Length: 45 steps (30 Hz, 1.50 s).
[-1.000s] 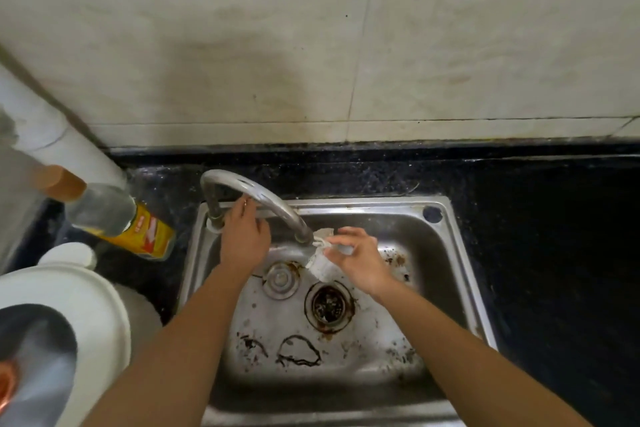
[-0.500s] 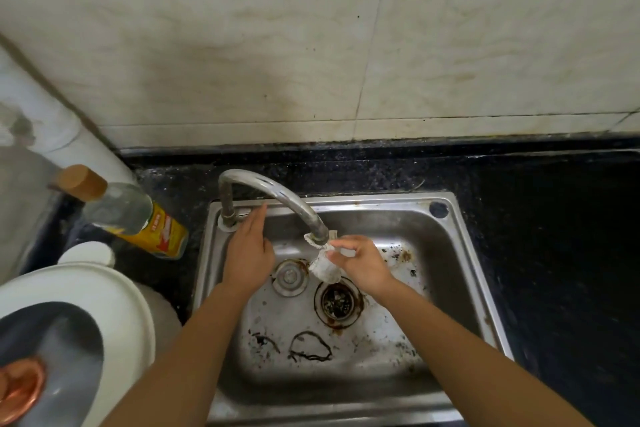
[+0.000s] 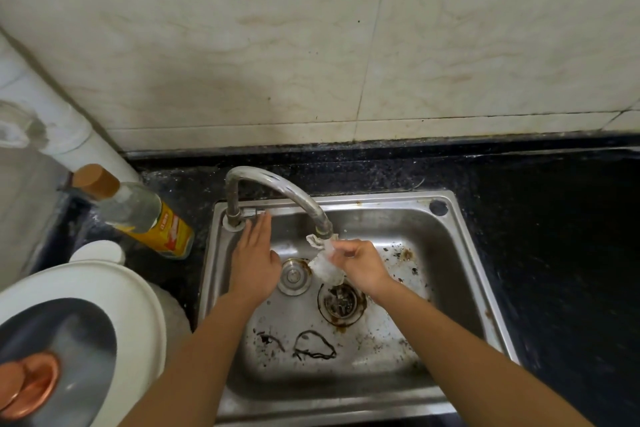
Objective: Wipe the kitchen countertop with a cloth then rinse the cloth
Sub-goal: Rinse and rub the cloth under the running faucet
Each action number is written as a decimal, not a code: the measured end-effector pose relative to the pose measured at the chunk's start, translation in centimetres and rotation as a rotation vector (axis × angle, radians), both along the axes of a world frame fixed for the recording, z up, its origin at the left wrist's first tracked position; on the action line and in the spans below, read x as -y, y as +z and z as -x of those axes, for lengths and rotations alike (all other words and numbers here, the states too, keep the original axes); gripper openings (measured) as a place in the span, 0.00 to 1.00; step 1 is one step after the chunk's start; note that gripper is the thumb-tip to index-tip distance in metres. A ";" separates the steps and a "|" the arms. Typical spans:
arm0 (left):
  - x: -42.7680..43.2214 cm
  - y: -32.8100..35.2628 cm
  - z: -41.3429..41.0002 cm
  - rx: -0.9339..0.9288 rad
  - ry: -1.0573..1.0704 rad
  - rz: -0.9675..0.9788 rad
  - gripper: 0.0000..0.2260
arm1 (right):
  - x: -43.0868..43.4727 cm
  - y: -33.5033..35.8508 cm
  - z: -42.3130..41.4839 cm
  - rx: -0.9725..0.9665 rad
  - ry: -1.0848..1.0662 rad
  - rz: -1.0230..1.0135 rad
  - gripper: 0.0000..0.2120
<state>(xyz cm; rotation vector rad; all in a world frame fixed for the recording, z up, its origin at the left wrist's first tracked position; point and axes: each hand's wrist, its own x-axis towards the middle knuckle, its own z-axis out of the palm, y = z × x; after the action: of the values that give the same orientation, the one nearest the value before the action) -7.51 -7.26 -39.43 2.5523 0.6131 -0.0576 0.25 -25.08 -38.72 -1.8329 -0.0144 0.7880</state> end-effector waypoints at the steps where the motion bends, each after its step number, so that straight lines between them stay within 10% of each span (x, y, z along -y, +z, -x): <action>1: 0.6 0.0 0.3 0.050 0.003 -0.005 0.32 | -0.1 0.0 0.1 -0.013 -0.005 -0.009 0.12; 10: 7.9 -2.0 1.7 0.022 0.174 0.822 0.18 | 0.5 0.3 0.2 0.028 -0.030 -0.061 0.12; 21: 8.3 -0.5 0.9 0.054 0.415 1.030 0.08 | 1.3 0.7 -0.3 -0.187 -0.190 -0.115 0.07; 30: 7.3 1.3 1.0 0.128 0.285 0.938 0.05 | 1.7 0.0 0.2 -0.341 -0.152 0.026 0.16; 39: 8.5 -1.0 2.7 0.274 -0.125 0.530 0.05 | 0.4 -0.6 -0.2 -0.659 -0.352 -0.379 0.21; 45: 7.7 -0.5 3.1 0.297 0.241 0.639 0.09 | 0.4 -1.5 -0.4 -0.529 -0.368 -0.218 0.15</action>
<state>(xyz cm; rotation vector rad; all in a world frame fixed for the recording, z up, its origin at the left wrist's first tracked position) -10.64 -14.92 -39.97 1.8158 0.6514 0.1795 0.63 -25.47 -40.25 -1.3258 0.5418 0.9397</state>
